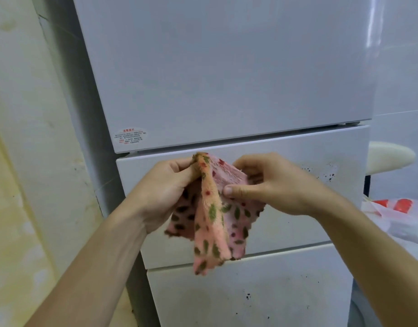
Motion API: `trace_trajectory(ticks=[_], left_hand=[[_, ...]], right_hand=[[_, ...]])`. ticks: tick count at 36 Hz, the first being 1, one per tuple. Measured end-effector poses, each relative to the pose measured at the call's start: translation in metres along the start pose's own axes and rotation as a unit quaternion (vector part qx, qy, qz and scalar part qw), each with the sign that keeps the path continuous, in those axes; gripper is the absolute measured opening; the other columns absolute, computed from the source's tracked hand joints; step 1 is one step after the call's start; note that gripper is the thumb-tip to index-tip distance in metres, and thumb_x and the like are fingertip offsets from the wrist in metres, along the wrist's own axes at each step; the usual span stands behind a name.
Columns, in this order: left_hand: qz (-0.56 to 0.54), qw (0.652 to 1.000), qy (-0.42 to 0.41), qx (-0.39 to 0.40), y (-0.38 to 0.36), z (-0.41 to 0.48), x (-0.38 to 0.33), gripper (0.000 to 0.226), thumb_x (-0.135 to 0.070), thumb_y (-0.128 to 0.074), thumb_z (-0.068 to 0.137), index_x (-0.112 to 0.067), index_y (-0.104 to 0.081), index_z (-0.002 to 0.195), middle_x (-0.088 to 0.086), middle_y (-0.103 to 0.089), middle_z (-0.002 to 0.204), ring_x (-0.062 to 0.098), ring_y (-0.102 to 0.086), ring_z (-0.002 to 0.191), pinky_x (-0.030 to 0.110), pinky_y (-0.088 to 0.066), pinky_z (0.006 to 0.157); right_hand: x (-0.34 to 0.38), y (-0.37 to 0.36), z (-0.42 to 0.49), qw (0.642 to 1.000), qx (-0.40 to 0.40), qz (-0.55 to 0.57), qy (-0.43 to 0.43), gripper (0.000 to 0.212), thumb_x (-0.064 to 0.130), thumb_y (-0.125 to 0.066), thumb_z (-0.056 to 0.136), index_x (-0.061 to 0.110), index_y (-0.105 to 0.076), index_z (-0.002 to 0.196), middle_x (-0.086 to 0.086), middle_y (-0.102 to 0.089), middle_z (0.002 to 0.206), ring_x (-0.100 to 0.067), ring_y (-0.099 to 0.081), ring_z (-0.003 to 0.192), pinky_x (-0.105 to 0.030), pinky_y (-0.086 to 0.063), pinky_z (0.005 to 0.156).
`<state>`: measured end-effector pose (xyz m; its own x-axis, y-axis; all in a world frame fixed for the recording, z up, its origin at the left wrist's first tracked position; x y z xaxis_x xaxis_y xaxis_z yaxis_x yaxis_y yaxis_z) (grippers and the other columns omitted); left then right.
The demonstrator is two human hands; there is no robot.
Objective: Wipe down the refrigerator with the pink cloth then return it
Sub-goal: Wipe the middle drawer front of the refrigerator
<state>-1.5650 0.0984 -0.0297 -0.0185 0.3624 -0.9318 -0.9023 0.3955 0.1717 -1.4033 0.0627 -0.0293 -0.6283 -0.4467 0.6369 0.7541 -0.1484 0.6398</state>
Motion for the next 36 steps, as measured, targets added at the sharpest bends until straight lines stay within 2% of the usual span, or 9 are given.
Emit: trace_trajectory(ticks=[4, 8, 13, 17, 20, 25, 30, 33, 36], left_hand=[[-0.023, 0.999, 0.031, 0.030, 0.005, 0.000, 0.003, 0.026, -0.024, -0.059, 0.094, -0.012, -0.080, 0.086, 0.002, -0.073, 0.083, 0.011, -0.062, 0.071, 0.024, -0.053, 0.066], [-0.072, 0.995, 0.072, 0.018, 0.006, -0.002, 0.010, 0.034, -0.025, -0.062, 0.089, 0.003, -0.078, 0.102, 0.017, -0.065, 0.107, 0.029, -0.057, 0.100, 0.047, -0.049, 0.101], [-0.143, 0.987, 0.072, 0.014, 0.006, -0.010, 0.016, 0.044, -0.030, -0.036, 0.105, -0.014, -0.065, 0.076, 0.005, -0.062, 0.080, 0.022, -0.056, 0.077, 0.038, -0.045, 0.081], [-0.044, 0.999, 0.029, -0.006, 0.018, -0.016, 0.023, 0.045, -0.043, -0.058, 0.097, -0.009, -0.076, 0.119, 0.010, -0.077, 0.117, 0.029, -0.072, 0.114, 0.036, -0.055, 0.096], [0.004, 0.999, 0.008, -0.047, 0.032, -0.024, 0.031, 0.019, -0.023, -0.066, 0.098, -0.014, -0.080, 0.108, 0.003, -0.080, 0.103, 0.017, -0.075, 0.097, 0.024, -0.055, 0.078], [0.065, 0.994, -0.026, -0.085, 0.040, -0.028, 0.036, 0.013, -0.020, -0.066, 0.101, -0.020, -0.077, 0.109, -0.002, -0.081, 0.098, 0.012, -0.077, 0.095, 0.025, -0.059, 0.082], [0.070, 0.964, -0.125, -0.222, 0.074, -0.033, 0.026, 0.012, -0.018, -0.061, 0.105, -0.019, -0.072, 0.110, -0.003, -0.080, 0.092, 0.015, -0.077, 0.088, 0.028, -0.062, 0.076], [0.071, 0.920, -0.199, -0.330, 0.115, -0.045, 0.015, 0.015, -0.013, -0.059, 0.104, -0.020, -0.072, 0.103, -0.001, -0.077, 0.085, 0.015, -0.074, 0.082, 0.024, -0.058, 0.065], [0.109, 0.866, -0.258, -0.413, 0.151, -0.057, 0.009, 0.020, -0.012, -0.056, 0.099, -0.026, -0.070, 0.095, -0.007, -0.073, 0.083, 0.014, -0.071, 0.082, 0.025, -0.053, 0.065]], right_hand=[[-0.003, 0.002, -0.004, 0.994, 0.026, 0.105, -0.015, 0.037, 0.053, -0.080, 0.075, 0.022, -0.078, 0.094, -0.002, -0.079, 0.092, -0.021, -0.077, 0.090, -0.048, -0.062, 0.082], [-0.006, 0.001, -0.011, 0.989, 0.013, 0.143, -0.038, 0.038, 0.056, -0.081, 0.082, 0.024, -0.076, 0.100, 0.000, -0.079, 0.101, -0.021, -0.077, 0.096, -0.048, -0.061, 0.089], [-0.004, -0.008, -0.012, 0.982, -0.021, 0.172, -0.070, 0.024, 0.037, -0.077, 0.091, 0.019, -0.077, 0.106, 0.000, -0.081, 0.102, -0.020, -0.078, 0.097, -0.050, -0.058, 0.100], [-0.001, -0.021, -0.010, 0.982, -0.017, 0.169, -0.077, 0.020, 0.032, -0.076, 0.092, 0.017, -0.079, 0.106, 0.000, -0.081, 0.099, -0.019, -0.078, 0.095, -0.045, -0.059, 0.099], [0.002, -0.029, -0.010, 0.985, 0.001, 0.156, -0.074, 0.020, 0.032, -0.075, 0.093, 0.017, -0.081, 0.106, 0.000, -0.081, 0.101, -0.018, -0.078, 0.096, -0.038, -0.059, 0.092], [-0.001, -0.030, -0.008, 0.991, -0.017, 0.116, -0.071, 0.025, 0.039, -0.077, 0.087, 0.015, -0.081, 0.090, -0.004, -0.080, 0.090, -0.024, -0.078, 0.088, -0.037, -0.057, 0.079], [-0.010, -0.022, -0.015, 0.948, -0.115, 0.282, -0.094, 0.020, 0.024, -0.071, 0.094, 0.007, -0.080, 0.099, -0.010, -0.080, 0.093, -0.030, -0.078, 0.088, -0.035, -0.057, 0.074], [-0.004, -0.016, -0.015, 0.912, -0.192, 0.357, -0.060, 0.026, 0.036, -0.069, 0.093, 0.012, -0.078, 0.096, -0.004, -0.078, 0.081, -0.019, -0.075, 0.071, -0.028, -0.055, 0.058], [0.014, -0.034, -0.004, 0.906, -0.195, 0.376, 0.000, 0.037, 0.052, -0.055, 0.096, 0.028, -0.083, 0.091, -0.002, -0.079, 0.089, -0.023, -0.077, 0.088, -0.047, -0.061, 0.080]])
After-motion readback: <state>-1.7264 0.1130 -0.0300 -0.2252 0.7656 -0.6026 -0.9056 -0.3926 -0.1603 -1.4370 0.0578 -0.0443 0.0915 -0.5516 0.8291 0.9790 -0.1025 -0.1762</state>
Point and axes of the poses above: each hand's wrist, its own z-axis towards the middle knuckle, its own y-axis out of the back of the hand, x = y × z, the point moved 9 cm from there along z, towards the middle knuckle
